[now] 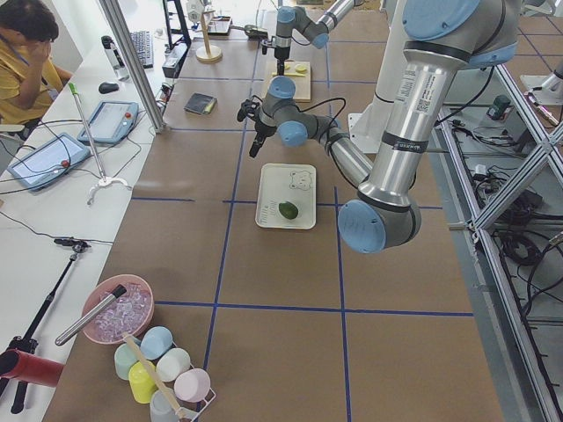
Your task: Put spoon and bun in bowl
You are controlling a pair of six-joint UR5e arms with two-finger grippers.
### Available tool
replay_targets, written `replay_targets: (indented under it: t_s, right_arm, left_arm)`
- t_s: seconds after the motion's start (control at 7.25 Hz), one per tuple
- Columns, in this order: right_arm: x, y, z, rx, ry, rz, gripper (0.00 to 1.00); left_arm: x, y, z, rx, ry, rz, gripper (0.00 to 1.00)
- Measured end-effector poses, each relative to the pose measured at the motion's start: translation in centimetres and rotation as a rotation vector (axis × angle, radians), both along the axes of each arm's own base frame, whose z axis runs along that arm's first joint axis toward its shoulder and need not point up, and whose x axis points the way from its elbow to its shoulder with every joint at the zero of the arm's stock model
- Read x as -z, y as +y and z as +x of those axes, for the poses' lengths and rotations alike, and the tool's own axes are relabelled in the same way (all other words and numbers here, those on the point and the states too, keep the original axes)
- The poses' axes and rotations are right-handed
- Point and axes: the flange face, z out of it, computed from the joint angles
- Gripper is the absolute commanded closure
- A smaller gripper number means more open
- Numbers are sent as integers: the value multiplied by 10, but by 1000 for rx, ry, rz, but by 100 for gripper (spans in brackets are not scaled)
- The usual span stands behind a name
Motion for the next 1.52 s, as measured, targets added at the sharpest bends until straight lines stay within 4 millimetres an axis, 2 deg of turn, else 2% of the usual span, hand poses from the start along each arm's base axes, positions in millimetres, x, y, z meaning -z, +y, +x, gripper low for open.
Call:
replay_targets:
  t_s: [0.14, 0.28, 0.41, 0.55, 0.83, 0.97, 1.1, 1.24, 1.38, 1.52]
  right_arm:
    - [-5, -4, -3, -6, 13, 1, 31]
    - [-6, -6, -4, -11, 19, 2, 61]
    - [-5, -6, -3, -15, 22, -1, 81]
    - [-3, -7, -3, -17, 24, -5, 92]
    - [10, -4, -3, -14, 14, -4, 94]
    - [39, -5, -4, -17, 6, -3, 94]
    - [88, -5, -15, -29, -5, -22, 92]
    - [136, 5, -42, -54, -25, -60, 91]
    - [175, 31, -81, -84, -49, -84, 90]
    - [204, 60, -117, -110, -72, -93, 86]
  left_arm:
    - [0, 0, 1, 0, 0, 0, 1]
    - [-1, -1, 1, 0, -2, -2, 1]
    - [-2, -1, 2, 1, -4, -3, 1]
    - [-1, -2, 2, 1, -4, -3, 1]
    - [-1, -2, 2, 1, -3, -1, 1]
    - [0, -1, 1, 1, -1, 1, 1]
    - [1, 0, -1, 1, 1, 3, 1]
    - [0, 1, -6, 1, 1, 5, 1]
    - [-3, 5, -13, 0, -2, 7, 1]
    - [-6, 7, -17, -2, -5, 7, 1]
